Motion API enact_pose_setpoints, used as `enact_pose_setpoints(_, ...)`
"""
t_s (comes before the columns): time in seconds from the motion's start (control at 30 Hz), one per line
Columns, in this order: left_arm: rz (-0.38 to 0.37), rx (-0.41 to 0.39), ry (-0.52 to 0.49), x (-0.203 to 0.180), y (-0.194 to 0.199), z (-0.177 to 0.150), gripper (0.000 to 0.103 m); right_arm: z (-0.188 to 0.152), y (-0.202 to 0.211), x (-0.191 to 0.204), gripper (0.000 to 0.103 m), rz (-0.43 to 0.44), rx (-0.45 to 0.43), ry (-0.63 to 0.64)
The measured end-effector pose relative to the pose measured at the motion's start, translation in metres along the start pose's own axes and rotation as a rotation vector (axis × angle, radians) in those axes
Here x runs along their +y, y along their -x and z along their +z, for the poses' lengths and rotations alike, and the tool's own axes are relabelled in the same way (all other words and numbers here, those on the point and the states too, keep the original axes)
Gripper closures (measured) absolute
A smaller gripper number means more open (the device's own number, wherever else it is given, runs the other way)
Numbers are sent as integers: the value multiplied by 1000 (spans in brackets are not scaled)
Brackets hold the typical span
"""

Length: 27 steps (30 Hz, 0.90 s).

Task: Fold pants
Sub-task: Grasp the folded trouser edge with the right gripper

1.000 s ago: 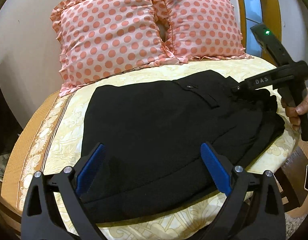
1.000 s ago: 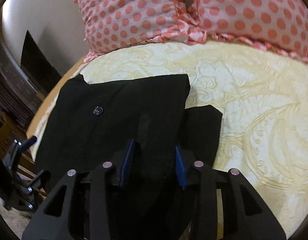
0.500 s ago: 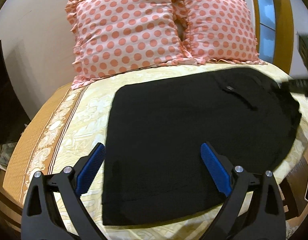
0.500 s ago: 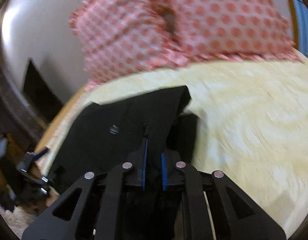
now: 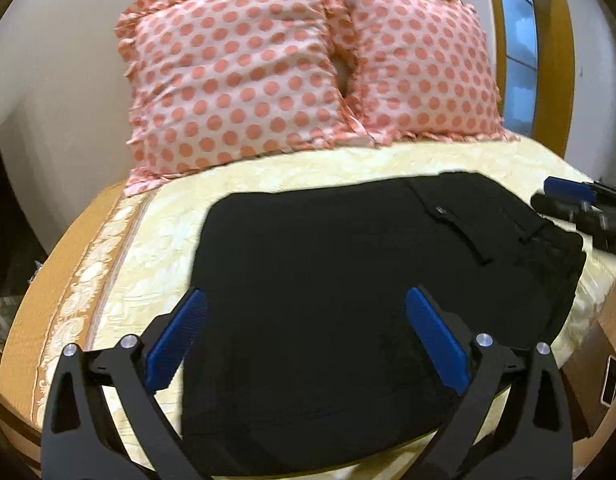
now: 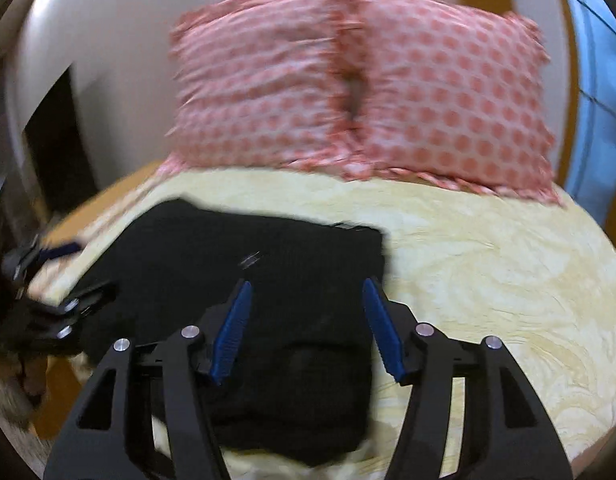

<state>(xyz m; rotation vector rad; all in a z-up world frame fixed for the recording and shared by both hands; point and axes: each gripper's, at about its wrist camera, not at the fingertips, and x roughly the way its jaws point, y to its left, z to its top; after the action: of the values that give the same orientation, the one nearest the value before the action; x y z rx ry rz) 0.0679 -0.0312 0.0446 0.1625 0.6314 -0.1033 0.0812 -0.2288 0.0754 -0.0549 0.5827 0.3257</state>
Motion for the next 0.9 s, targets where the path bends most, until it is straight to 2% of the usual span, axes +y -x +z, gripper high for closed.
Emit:
enact_pose_setpoints(0.13,-9,104,-29,-12,-22,-12,3,-28,-24,28,43,-36,110,103)
enact_pose_setpoints(0.2,-35,129,5,-8,-28,-18,2,-37,-23,26,43,-40,75,65)
enact_pose_setpoints(0.27,-96,150,80,3,-32,-20,2,-39,-22,24,43,-43,71,36)
enact_pose_setpoints(0.37,-87,147,75,3,-27,-18,2,-34,-20,27,43,-65,61,51)
enact_pose_setpoints(0.4,-95,125,79,3,-20,-17,2,-34,-14,29,43,-63,40,48)
enact_pose_setpoints(0.47,-128,85,74,2,-8,-18,2,-33,1,29,43,-6,-15,20)
enact_pose_setpoints(0.5,-134,82,65,0,-6,-19,2,-34,4,29,42,12,-13,17)
enact_pose_setpoints(0.57,-134,136,35,-5,-15,-27,2,-43,-8,33,38,-7,55,49)
enact_pose_setpoints(0.63,-140,103,36,-5,-15,-33,2,-51,-8,37,38,-16,26,83)
enact_pose_setpoints(0.7,-142,111,29,-5,-15,-30,2,-47,-8,36,38,-4,51,84)
enact_pose_setpoints(0.8,-160,115,61,7,-9,-25,2,-23,2,12,37,50,54,-17)
enact_pose_setpoints(0.87,-100,83,58,15,-3,-24,2,-8,7,-15,24,50,41,-130)
enact_pose_setpoints(0.9,-66,65,52,18,0,-24,2,1,4,-32,24,67,52,-201)
